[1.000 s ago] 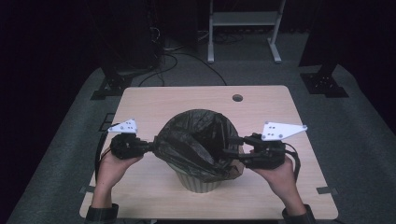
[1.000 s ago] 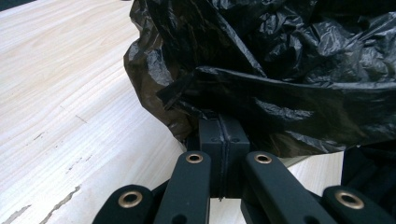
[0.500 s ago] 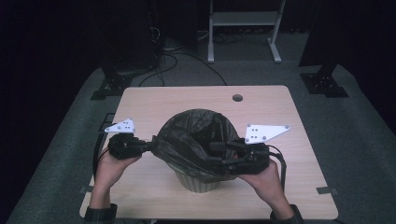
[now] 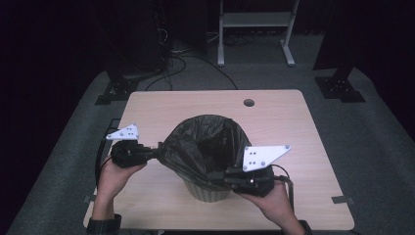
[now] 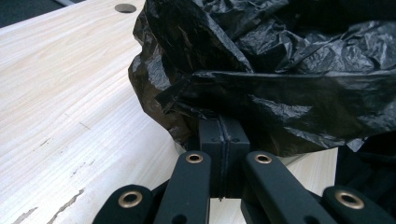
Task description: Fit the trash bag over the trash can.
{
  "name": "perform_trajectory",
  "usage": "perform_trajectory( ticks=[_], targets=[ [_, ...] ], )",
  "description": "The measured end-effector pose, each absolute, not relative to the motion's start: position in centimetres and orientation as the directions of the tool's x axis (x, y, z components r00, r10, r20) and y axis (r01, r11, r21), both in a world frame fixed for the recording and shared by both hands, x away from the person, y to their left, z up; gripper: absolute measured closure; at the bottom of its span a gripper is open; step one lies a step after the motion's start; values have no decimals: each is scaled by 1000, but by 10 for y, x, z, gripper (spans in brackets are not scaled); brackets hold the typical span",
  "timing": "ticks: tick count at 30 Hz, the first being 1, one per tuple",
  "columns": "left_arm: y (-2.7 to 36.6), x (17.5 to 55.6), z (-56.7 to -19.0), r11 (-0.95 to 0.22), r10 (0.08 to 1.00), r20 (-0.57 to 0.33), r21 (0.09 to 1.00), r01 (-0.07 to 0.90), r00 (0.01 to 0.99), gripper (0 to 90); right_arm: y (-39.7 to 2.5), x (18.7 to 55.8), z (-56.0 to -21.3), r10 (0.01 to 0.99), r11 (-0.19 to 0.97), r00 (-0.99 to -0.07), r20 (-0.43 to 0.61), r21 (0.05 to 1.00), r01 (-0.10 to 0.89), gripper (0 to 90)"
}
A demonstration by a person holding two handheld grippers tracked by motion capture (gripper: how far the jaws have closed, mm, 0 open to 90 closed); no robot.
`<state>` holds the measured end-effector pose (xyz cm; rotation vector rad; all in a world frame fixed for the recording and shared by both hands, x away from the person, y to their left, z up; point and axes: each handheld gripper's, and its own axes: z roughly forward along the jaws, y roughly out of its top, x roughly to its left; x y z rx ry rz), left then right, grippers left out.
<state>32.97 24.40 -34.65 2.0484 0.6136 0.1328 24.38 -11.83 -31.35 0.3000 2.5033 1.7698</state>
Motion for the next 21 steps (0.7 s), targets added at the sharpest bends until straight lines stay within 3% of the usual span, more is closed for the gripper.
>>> perform_trajectory(
  ticks=[11, 15, 21],
  targets=[
    [247, 335, -355, -432, 514, -144, 808, 400, 846, 900, -92, 226, -351, 133, 472, -989, 64, 873, 120, 894],
    [248, 336, -356, -433, 520, -143, 805, 405, 842, 900, -100, 223, -345, 130, 431, -989, 67, 895, 118, 706],
    [249, 335, -354, -429, 516, -143, 811, 399, 844, 900, -143, 231, -316, 264, 307, -965, 7, 947, 91, 647]
  ],
)
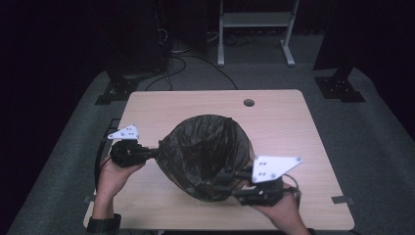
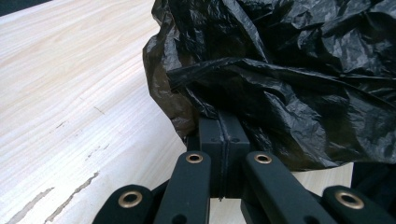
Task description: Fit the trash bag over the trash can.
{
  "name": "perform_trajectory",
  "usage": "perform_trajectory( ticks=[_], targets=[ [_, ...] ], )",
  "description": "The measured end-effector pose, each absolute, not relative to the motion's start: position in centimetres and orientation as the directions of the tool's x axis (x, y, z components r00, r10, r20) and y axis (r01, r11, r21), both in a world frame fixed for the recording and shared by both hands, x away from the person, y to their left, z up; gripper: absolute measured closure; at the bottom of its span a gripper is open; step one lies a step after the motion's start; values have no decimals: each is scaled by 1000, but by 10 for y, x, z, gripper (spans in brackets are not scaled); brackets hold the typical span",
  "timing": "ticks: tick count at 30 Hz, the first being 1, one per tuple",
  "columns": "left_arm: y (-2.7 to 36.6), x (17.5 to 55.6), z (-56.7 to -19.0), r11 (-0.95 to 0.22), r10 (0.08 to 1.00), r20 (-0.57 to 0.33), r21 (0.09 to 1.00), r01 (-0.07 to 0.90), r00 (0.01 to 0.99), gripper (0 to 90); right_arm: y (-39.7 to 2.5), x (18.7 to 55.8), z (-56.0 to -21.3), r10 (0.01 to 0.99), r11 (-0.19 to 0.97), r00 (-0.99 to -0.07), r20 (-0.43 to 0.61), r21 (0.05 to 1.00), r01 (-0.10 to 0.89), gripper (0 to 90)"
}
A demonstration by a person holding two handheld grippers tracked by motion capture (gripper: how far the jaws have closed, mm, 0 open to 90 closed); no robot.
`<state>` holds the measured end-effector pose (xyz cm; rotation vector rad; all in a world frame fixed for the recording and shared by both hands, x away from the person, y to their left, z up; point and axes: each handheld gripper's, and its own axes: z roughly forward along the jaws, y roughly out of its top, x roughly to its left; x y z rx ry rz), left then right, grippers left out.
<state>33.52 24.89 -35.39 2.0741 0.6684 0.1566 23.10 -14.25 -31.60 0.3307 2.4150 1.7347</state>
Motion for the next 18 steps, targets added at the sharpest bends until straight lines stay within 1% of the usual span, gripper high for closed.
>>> perform_trajectory(
  ticks=[2, 4, 6, 8, 11, 12, 13, 18],
  targets=[
    [249, 335, -354, -427, 517, -144, 811, 399, 844, 900, -160, 243, -309, 355, 268, -935, -6, 959, 95, 608],
    [249, 336, -354, -427, 517, -144, 811, 399, 844, 900, -179, 261, -305, 434, 234, -901, 18, 963, 132, 560],
    [250, 335, -354, -426, 517, -144, 811, 400, 844, 900, -196, 278, -306, 490, 205, -869, 66, 960, 189, 546],
    [251, 336, -354, -423, 516, -147, 813, 400, 844, 900, -212, 288, -310, 535, 182, -841, 85, 960, 212, 537],
    [252, 336, -354, -421, 515, -149, 813, 401, 844, 900, -230, 294, -321, 531, 181, -841, 105, 955, 234, 492],
    [252, 336, -354, -420, 516, -151, 813, 403, 843, 900, -233, 294, -326, 514, 193, -850, 111, 951, 240, 461],
    [252, 336, -354, -419, 516, -151, 814, 403, 843, 900, -235, 294, -331, 498, 207, -860, 112, 948, 244, 448],
    [251, 336, -354, -422, 515, -151, 812, 403, 844, 900, -234, 294, -354, 440, 274, -891, 109, 929, 248, 423]
  ],
)
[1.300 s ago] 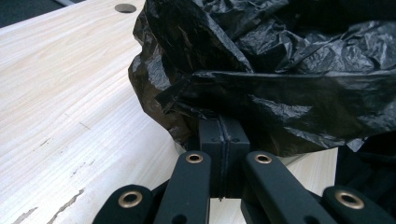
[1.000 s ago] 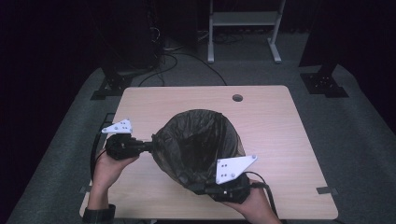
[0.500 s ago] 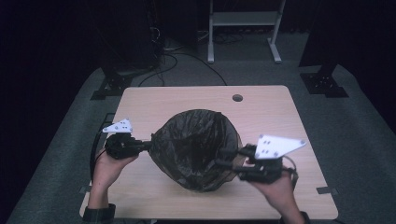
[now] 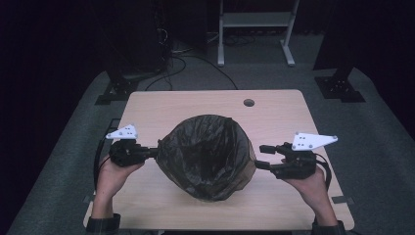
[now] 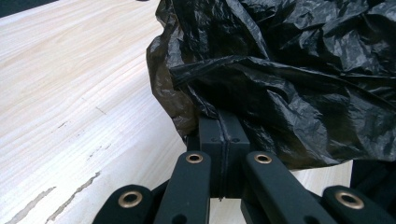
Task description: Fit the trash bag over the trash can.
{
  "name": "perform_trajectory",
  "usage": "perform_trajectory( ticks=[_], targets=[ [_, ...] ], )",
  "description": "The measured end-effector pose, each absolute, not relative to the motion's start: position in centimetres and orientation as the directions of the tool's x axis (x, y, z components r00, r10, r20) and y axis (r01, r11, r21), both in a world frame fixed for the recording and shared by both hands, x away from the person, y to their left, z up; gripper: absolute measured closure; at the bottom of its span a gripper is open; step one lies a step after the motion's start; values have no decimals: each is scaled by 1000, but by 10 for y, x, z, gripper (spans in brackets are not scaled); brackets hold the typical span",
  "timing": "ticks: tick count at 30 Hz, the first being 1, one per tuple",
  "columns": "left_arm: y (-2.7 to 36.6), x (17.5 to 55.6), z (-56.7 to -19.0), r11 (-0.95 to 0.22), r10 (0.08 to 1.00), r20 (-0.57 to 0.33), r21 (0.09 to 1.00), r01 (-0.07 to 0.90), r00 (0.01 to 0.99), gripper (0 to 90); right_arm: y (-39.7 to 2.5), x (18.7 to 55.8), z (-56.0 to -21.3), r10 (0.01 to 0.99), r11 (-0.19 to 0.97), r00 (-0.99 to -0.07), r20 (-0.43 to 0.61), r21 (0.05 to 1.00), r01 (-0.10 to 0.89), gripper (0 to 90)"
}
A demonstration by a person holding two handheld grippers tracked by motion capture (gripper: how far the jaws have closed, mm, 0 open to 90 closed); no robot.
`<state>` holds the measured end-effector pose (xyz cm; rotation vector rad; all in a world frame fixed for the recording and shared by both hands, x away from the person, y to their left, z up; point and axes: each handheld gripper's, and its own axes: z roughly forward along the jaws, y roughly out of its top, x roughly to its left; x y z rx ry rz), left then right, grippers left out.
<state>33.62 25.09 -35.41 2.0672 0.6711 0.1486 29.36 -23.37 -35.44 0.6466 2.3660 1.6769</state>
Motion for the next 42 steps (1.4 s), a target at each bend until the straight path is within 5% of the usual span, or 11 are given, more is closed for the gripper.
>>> perform_trajectory(
  ticks=[9, 16, 42],
  targets=[
    [251, 337, -354, -422, 509, -152, 813, 400, 847, 900, -210, 299, -364, 368, 316, -924, 102, 921, 228, 493],
    [251, 337, -354, -422, 509, -152, 814, 400, 847, 900, -205, 299, -362, 351, 313, -931, 99, 925, 216, 894],
    [230, 367, -413, -532, 540, -209, 666, 523, 815, 900, -194, 324, -415, 453, 484, -883, 121, 799, 357, 900]
  ],
)
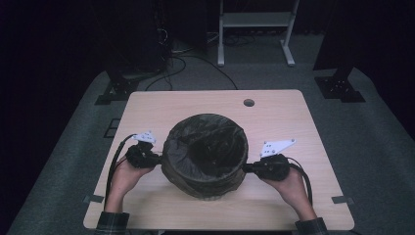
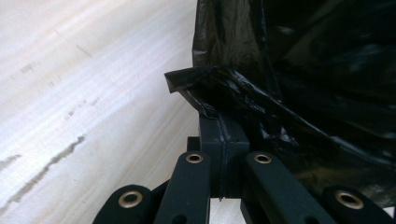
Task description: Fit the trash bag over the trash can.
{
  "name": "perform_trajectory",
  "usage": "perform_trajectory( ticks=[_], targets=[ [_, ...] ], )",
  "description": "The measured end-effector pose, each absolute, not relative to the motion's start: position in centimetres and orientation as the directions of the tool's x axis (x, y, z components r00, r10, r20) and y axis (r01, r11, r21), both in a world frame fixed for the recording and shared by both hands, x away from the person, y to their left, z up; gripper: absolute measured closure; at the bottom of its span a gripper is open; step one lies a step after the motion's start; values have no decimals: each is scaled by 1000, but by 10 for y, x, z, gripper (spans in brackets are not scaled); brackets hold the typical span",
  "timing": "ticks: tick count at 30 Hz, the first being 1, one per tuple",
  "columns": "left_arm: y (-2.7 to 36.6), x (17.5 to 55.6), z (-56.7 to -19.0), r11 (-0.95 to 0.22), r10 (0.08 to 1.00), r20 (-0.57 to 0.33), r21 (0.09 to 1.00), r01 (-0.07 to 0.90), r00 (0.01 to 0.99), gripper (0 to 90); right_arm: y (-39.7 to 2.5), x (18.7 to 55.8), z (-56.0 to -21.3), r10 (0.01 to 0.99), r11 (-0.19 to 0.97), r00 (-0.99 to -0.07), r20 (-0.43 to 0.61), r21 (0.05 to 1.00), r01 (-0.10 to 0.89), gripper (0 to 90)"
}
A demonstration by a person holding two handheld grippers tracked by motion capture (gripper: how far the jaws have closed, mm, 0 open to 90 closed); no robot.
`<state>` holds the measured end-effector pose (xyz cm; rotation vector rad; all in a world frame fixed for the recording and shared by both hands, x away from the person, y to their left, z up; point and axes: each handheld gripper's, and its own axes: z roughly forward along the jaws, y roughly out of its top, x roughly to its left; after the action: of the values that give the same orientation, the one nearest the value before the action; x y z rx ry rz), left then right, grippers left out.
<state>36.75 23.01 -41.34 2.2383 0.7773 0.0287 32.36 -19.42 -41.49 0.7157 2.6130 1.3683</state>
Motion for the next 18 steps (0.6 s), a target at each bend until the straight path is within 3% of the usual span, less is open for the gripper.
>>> perform_trajectory(
  ticks=[6, 13, 18],
  targets=[
    [221, 370, -423, -560, 524, -221, 639, 528, 822, 900, -212, 337, -422, 531, 464, -838, 128, 784, 414, 900],
    [229, 367, -416, -523, 508, -236, 679, 515, 828, 884, -222, 337, -424, 537, 430, -831, 142, 802, 415, 891],
    [243, 359, -404, -487, 513, -220, 722, 492, 830, 697, -224, 330, -414, 526, 409, -841, 127, 829, 381, 645]
  ],
)
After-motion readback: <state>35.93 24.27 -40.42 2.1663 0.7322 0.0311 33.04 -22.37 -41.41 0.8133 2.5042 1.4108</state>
